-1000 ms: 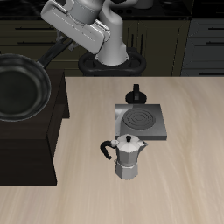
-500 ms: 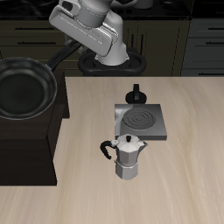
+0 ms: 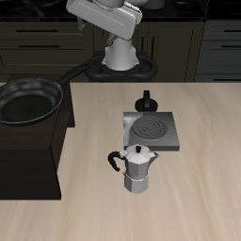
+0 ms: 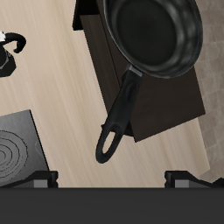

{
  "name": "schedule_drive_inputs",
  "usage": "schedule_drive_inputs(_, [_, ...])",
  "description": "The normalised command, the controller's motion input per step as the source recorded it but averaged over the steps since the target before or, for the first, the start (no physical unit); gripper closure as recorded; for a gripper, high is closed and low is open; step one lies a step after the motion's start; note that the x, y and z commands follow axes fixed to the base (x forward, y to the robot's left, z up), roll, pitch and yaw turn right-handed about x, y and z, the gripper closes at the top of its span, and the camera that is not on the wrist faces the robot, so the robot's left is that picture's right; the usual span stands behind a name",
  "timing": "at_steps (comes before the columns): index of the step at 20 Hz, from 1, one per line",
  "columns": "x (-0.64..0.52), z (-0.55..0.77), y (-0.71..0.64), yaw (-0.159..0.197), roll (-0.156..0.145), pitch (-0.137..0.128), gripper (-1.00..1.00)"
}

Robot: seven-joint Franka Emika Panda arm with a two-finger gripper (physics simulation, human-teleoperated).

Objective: Place the frypan on top of the shelf

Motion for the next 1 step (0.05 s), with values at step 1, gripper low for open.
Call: schedule_drive_inputs(1, [-0.26, 0.22, 0.26, -0.023, 0.065, -0.044, -1.0])
